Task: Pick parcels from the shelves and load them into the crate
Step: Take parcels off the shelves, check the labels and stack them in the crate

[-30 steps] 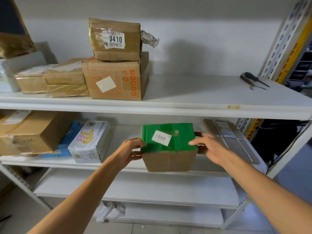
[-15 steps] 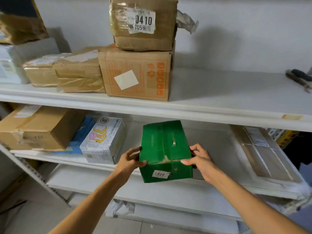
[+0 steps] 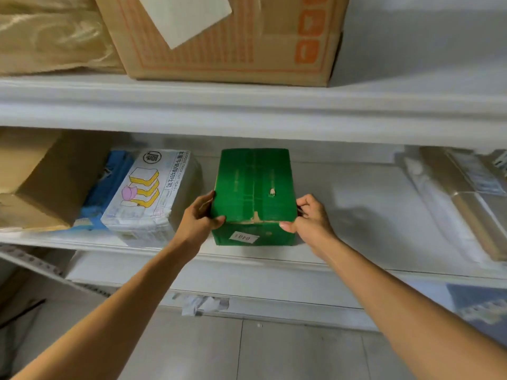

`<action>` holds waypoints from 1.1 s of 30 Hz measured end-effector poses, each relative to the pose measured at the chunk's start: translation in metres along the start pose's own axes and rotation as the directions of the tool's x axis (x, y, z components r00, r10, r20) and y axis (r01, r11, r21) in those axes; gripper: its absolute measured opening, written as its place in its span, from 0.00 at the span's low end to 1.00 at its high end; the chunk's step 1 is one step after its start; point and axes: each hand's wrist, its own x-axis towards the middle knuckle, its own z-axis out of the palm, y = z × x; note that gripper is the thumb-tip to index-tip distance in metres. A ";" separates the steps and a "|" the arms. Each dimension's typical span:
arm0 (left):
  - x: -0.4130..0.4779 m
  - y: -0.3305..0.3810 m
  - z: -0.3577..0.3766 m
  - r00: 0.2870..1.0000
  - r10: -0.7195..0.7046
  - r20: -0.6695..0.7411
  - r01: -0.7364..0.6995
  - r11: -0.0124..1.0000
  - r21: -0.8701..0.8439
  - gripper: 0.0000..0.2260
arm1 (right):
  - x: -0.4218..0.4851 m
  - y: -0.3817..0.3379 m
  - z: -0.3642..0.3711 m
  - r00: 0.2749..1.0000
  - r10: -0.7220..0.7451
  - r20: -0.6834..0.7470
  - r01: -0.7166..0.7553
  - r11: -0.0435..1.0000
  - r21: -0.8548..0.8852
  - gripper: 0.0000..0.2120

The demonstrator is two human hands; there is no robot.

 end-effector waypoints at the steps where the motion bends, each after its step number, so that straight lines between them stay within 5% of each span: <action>1: -0.001 -0.001 0.000 1.000 -0.007 0.000 0.007 1.000 0.008 0.30 | 0.000 0.002 0.000 1.000 0.012 -0.006 -0.012 1.000 -0.002 0.21; 5: -0.008 0.009 0.005 0.999 -0.047 -0.019 0.048 0.994 0.099 0.31 | -0.006 0.006 0.005 0.999 0.024 -0.029 -0.025 1.000 -0.002 0.20; 7: -0.010 0.023 0.013 0.997 -0.025 -0.069 0.046 0.945 0.323 0.30 | -0.012 -0.001 0.004 1.000 0.013 -0.007 -0.013 0.998 -0.056 0.21; 11: -0.029 0.053 0.053 0.976 0.190 -0.107 -0.027 0.593 0.805 0.27 | -0.043 -0.013 -0.022 0.997 -0.038 0.073 0.053 0.975 -0.215 0.40; 18: -0.067 0.056 0.214 0.972 0.114 0.204 -0.231 0.605 0.762 0.20 | -0.096 0.010 -0.184 0.992 0.029 -0.122 -0.074 0.921 -0.384 0.37; 23: -0.088 0.035 0.334 0.940 -0.011 0.340 -0.240 0.688 0.685 0.18 | -0.121 0.044 -0.320 0.958 0.064 -0.278 -0.187 0.879 -0.440 0.34; 33: -0.066 0.000 0.485 0.970 -0.120 0.212 -0.049 0.754 0.654 0.23 | -0.060 0.086 -0.457 0.947 0.094 -0.306 -0.236 0.850 -0.470 0.31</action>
